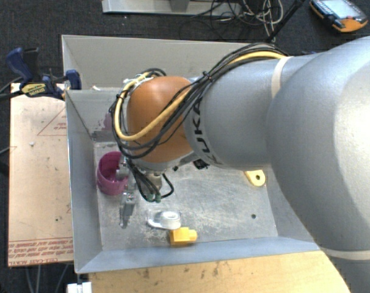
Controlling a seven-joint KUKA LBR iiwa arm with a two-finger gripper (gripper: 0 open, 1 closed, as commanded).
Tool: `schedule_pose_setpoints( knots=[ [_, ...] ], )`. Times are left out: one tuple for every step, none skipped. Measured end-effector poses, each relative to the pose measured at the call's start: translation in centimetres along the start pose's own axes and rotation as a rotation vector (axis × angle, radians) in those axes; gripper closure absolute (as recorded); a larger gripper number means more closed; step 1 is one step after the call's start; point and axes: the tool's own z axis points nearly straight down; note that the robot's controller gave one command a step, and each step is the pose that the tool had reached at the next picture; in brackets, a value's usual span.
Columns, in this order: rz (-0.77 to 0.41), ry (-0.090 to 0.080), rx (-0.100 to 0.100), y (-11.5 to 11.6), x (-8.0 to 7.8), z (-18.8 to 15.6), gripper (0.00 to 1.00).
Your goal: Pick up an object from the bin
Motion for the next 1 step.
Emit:
schedule_pose_setpoints(
  knots=[
    [-0.099, 0.011, 0.003, -2.2, -4.34, 3.43, 0.0]
  ],
)
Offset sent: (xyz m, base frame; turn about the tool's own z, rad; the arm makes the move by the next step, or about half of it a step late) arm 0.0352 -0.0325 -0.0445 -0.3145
